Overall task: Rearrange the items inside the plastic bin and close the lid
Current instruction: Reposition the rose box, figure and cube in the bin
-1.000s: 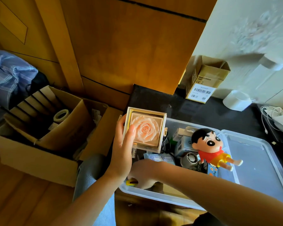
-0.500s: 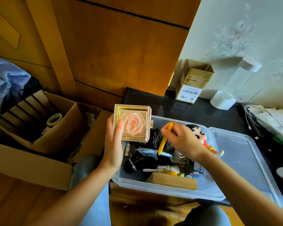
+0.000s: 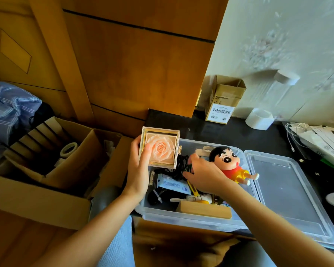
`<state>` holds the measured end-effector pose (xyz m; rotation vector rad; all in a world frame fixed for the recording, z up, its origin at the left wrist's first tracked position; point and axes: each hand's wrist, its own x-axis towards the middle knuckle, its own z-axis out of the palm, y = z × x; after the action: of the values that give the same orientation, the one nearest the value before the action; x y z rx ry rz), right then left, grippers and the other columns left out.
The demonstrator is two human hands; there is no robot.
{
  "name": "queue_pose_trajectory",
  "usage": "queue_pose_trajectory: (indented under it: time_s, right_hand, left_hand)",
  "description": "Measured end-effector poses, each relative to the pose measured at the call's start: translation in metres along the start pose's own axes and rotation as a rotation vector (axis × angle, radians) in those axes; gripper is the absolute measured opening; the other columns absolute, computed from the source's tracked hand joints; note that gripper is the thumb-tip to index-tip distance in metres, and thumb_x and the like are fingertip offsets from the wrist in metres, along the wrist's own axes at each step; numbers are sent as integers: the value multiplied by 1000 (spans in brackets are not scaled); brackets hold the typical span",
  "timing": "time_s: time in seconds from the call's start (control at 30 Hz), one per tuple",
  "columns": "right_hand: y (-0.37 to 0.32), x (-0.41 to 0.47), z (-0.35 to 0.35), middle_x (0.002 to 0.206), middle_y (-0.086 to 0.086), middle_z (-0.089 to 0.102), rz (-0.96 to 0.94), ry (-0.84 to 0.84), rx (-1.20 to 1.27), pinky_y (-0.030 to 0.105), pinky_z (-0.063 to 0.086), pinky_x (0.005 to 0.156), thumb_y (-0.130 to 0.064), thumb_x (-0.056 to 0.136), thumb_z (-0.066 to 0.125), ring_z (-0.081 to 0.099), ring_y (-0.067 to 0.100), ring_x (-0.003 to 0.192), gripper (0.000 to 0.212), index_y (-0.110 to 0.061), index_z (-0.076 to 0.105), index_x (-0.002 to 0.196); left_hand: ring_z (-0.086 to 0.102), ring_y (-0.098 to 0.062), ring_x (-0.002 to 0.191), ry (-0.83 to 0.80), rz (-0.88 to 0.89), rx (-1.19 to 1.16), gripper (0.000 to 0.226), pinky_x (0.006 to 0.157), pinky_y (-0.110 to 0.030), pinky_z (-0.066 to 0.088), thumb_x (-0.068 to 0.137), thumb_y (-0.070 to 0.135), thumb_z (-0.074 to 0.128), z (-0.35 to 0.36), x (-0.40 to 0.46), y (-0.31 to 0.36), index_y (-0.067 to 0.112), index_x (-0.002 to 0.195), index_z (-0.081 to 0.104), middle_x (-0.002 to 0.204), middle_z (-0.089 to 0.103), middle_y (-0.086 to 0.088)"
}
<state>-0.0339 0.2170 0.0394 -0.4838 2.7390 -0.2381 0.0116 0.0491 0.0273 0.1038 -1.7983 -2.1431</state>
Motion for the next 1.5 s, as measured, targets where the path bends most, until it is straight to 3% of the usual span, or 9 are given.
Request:
queue_pose_trajectory:
  time_s: [0.13,0.2,0.4,0.6,0.73,1.07,1.17,1.4,1.5]
  right_hand:
    - [-18,-4,0,115,11,65,-228,-481,180,13,45,78,-19,100,37,63,21,103,32,-6,59,120]
    - [-28,2,9,126,9,61,-241,-673,219,21,39,95,-20,101,37,56,19,116,34,-7,57,125]
    - [-45,32,55,153,1,28,-167,-907,173,36,25,114,-15,100,38,25,20,140,45,-17,34,145]
    - [-40,56,62,157,3,14,-6,-695,415,22,41,94,-21,100,41,36,21,134,60,-23,9,151]
    - [-36,59,66,156,9,13,-12,-611,459,29,48,97,-15,99,41,42,27,130,65,-24,3,150]
    - [-14,31,22,140,7,47,-113,-745,478,33,43,100,-20,99,42,42,24,130,36,-10,52,132]
    - [-9,21,24,140,9,48,-105,-800,345,46,35,108,-31,97,44,40,34,130,36,-12,61,123]
    - [-2,20,31,134,1,54,-112,-687,118,37,35,107,-42,95,46,47,21,124,37,-21,63,121]
    - [5,17,35,131,1,55,-189,-624,135,39,35,107,-33,97,47,49,20,120,31,-21,60,123]
  left_hand:
    - [57,11,99,-6,-1,22,40,74,-4,44,88,43,45,-1,0,-2,25,124,45,118,57,7]
    - [57,9,101,-10,0,30,39,75,-5,44,86,42,43,-1,0,-2,27,122,46,118,57,7]
    - [58,3,103,-22,3,69,45,78,-9,46,86,40,46,-2,2,-6,20,127,46,118,58,4]
    - [56,6,105,-48,28,127,44,77,-8,46,88,39,47,-3,2,-9,21,128,45,118,57,11]
    - [55,8,105,-54,40,149,42,75,-7,46,88,40,48,-2,1,-9,24,127,45,116,56,15]
    - [56,10,103,-80,89,164,38,73,-4,45,90,34,51,-3,2,-13,22,126,48,107,60,28]
    - [58,6,102,-129,81,178,34,73,-8,48,87,38,56,-4,2,-12,35,120,50,106,59,31]
    - [62,-13,107,-489,31,379,55,87,-41,54,73,49,64,-29,16,5,28,123,55,115,63,1]
    - [63,-12,106,-671,-53,447,48,86,-41,55,77,48,64,-38,26,18,32,122,57,115,64,5]
